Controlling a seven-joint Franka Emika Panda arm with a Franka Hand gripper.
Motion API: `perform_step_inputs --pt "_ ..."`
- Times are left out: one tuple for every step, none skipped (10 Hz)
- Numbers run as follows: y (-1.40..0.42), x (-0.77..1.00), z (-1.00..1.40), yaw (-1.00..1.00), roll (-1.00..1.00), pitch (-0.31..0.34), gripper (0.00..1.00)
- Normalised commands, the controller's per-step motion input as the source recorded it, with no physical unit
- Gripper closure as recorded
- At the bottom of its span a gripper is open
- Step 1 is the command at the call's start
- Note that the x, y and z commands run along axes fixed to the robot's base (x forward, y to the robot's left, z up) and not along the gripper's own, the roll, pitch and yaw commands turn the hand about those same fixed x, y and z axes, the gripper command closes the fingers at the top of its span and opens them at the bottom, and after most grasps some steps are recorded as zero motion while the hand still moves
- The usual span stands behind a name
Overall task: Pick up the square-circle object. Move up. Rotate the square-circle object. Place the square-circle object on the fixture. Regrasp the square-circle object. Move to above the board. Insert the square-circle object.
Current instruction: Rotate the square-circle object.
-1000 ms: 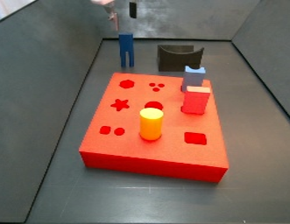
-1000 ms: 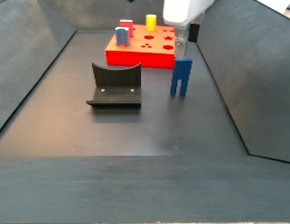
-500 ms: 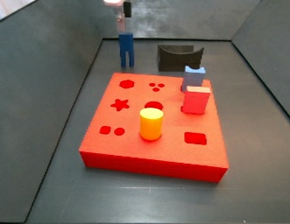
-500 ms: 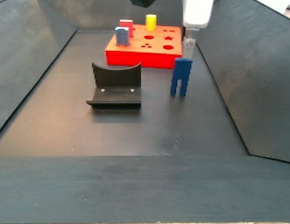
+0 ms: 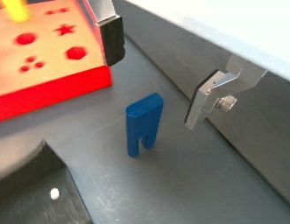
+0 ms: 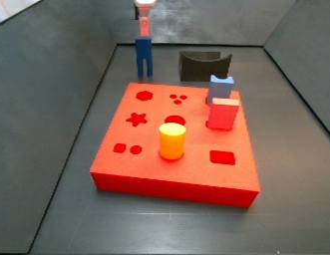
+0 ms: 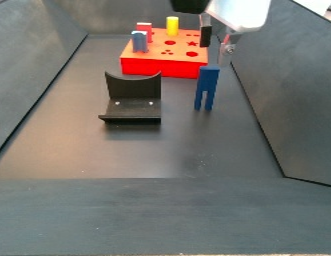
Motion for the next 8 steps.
perform_step_inputs --pt "0.00 0.04 -0.02 1.00 -0.03 0.004 0.00" --pt "0.00 0.04 -0.02 1.00 -0.03 0.004 0.00" --pt "0.00 0.04 -0.02 1.00 -0.04 0.004 0.00" --pt "0.00 0.04 -0.02 1.00 -0.04 0.005 0.00" --pt "0.00 0.04 -0.02 1.00 -0.04 0.005 0.00" --pt "0.00 0.04 -0.02 1.00 -0.04 0.005 0.00" --pt "0.00 0.04 -0.02 1.00 -0.04 0.005 0.00" --pt "0.00 0.04 -0.02 1.00 -0.05 0.006 0.00"
